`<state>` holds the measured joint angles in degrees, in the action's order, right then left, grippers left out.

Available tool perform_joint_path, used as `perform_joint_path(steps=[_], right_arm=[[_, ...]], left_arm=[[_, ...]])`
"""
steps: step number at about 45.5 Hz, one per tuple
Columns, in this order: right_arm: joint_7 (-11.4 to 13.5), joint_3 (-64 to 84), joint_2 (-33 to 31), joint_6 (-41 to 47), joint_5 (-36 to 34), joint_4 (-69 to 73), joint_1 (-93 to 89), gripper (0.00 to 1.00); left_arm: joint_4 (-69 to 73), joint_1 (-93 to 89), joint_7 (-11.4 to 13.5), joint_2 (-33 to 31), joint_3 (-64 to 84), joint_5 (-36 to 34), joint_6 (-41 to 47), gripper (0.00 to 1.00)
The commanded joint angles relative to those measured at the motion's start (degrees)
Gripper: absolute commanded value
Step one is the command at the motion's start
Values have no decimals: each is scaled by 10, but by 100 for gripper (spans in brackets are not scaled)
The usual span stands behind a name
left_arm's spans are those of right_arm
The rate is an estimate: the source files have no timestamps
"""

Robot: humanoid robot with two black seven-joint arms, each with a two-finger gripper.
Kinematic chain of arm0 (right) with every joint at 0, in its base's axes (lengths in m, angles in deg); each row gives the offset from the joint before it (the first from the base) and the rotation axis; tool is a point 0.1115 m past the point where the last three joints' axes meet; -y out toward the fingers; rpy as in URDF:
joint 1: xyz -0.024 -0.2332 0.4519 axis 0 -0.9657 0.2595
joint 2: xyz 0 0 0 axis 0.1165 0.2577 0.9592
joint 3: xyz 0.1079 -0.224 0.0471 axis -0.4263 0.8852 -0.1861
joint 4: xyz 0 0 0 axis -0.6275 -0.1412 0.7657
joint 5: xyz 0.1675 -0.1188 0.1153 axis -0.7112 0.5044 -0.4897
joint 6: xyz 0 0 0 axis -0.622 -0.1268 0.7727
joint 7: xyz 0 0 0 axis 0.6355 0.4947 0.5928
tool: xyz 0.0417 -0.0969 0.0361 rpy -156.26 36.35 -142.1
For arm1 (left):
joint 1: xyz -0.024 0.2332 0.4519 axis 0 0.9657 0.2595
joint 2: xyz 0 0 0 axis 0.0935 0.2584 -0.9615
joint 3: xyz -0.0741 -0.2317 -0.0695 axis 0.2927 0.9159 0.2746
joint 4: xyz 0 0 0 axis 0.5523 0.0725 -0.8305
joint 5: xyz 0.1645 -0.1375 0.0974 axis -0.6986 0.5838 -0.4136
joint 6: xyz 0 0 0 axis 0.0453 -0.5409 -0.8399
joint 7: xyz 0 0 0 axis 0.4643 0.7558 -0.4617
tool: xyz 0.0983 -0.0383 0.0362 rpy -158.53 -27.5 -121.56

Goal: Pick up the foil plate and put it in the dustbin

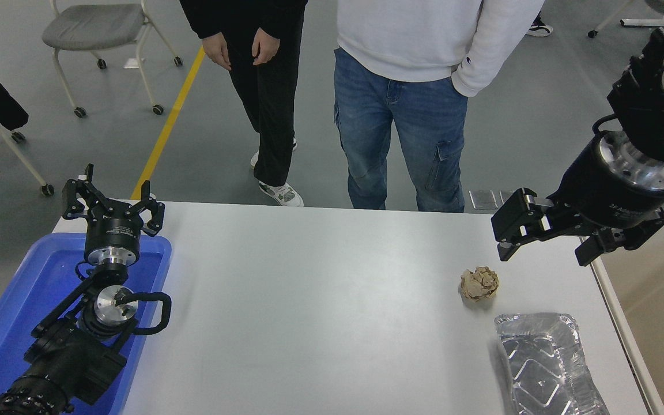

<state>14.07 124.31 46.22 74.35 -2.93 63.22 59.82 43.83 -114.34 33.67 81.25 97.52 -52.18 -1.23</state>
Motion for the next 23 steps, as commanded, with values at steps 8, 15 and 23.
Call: perform_joint_path(steps=[8, 15, 23], right_arm=[[-2, -1, -3, 1, 8, 0, -2, 100], [-4, -1, -13, 2, 22, 0, -10, 100], [-5, -4, -14, 0, 31, -16, -26, 100]], left_arm=[[0, 0, 1, 0, 0, 0, 0, 99], [0, 0, 1, 1, -1, 0, 0, 99], [0, 0, 1, 0, -1, 0, 0, 99]])
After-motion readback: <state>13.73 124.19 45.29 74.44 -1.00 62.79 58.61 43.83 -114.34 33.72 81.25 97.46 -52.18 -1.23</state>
